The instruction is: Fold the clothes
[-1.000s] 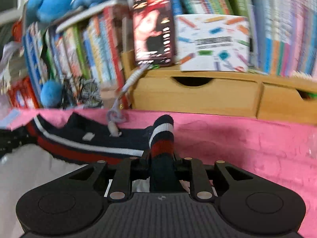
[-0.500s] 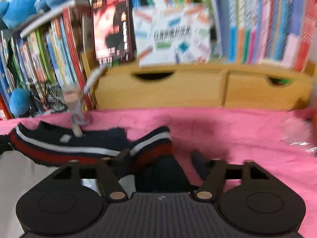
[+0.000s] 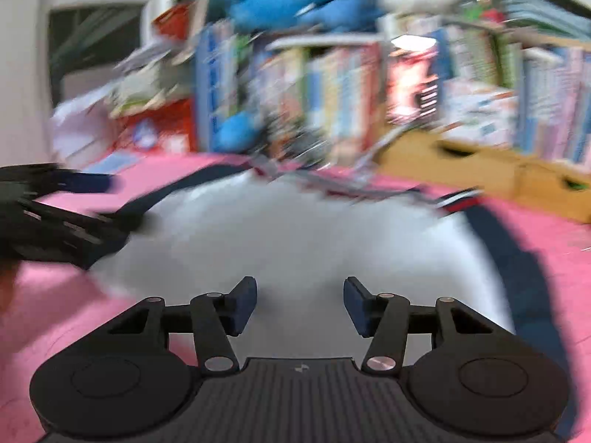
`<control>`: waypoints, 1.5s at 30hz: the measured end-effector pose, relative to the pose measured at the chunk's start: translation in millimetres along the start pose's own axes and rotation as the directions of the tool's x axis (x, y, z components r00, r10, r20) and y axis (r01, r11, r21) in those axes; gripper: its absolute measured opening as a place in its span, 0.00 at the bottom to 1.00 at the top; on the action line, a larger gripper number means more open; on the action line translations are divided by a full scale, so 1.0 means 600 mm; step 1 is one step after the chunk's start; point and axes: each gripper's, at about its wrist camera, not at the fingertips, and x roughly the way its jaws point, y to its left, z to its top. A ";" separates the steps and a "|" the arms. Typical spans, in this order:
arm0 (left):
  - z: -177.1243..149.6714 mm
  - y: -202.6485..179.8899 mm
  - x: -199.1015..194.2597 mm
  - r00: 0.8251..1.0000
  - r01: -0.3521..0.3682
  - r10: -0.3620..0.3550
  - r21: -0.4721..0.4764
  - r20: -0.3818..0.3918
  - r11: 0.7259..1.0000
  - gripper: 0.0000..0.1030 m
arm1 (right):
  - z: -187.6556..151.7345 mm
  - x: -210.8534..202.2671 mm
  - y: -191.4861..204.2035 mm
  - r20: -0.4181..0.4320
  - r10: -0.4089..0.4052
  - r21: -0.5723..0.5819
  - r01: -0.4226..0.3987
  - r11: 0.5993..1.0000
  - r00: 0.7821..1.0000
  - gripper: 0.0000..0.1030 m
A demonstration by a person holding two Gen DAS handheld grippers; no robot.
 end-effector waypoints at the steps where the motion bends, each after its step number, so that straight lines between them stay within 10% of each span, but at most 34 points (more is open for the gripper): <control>1: -0.006 0.004 0.004 1.000 -0.022 0.023 0.012 -0.021 1.000 0.66 | -0.005 0.002 0.007 -0.014 -0.020 -0.020 0.019 1.000 1.000 0.50; 6: -0.035 0.024 0.024 0.983 -0.129 0.138 0.081 -0.119 0.988 0.72 | -0.040 -0.018 -0.115 -0.079 -0.270 -0.005 0.271 0.963 0.959 0.50; 12: -0.047 0.051 -0.019 0.981 -0.163 0.182 0.226 -0.065 0.960 0.74 | -0.070 -0.083 -0.280 -0.138 -0.578 -0.029 0.580 0.814 0.804 0.48; 16: -0.043 0.029 -0.062 0.992 -0.117 0.125 0.349 0.000 0.930 0.64 | -0.086 -0.140 -0.192 0.050 -0.403 -0.266 0.401 0.877 0.914 0.54; 20: -0.046 -0.027 -0.098 0.998 -0.053 0.029 0.500 0.057 0.864 0.67 | -0.115 -0.139 -0.037 0.120 -0.152 -0.621 0.194 0.759 0.981 0.64; 23: -0.047 -0.082 -0.105 0.995 0.015 -0.065 0.560 0.069 0.828 0.67 | -0.121 -0.101 0.034 0.080 -0.073 -0.703 0.108 0.703 0.994 0.56; 26: -0.049 -0.125 -0.093 0.990 0.056 -0.124 0.614 0.068 0.788 0.66 | -0.106 -0.058 0.062 0.046 -0.064 -0.688 0.078 0.721 0.997 0.23; 30: -0.056 -0.174 -0.049 0.988 0.036 -0.131 0.713 0.079 0.701 0.51 | -0.070 -0.032 0.050 0.037 -0.073 -0.610 0.080 0.789 0.997 0.15; 35: -0.027 -0.161 -0.002 0.992 0.021 -0.097 0.669 0.076 0.743 0.15 | -0.042 -0.063 -0.002 0.064 -0.007 -0.533 0.040 0.845 0.998 0.16; 40: -0.004 -0.134 -0.031 0.989 0.032 -0.115 0.624 0.093 0.781 0.15 | -0.090 -0.068 0.059 0.137 -0.036 -0.751 0.128 0.648 0.990 0.40; 45: -0.009 -0.132 -0.040 0.989 0.021 -0.111 0.651 0.097 0.759 0.17 | -0.090 0.007 0.104 0.159 -0.104 -0.803 0.190 0.564 0.982 0.16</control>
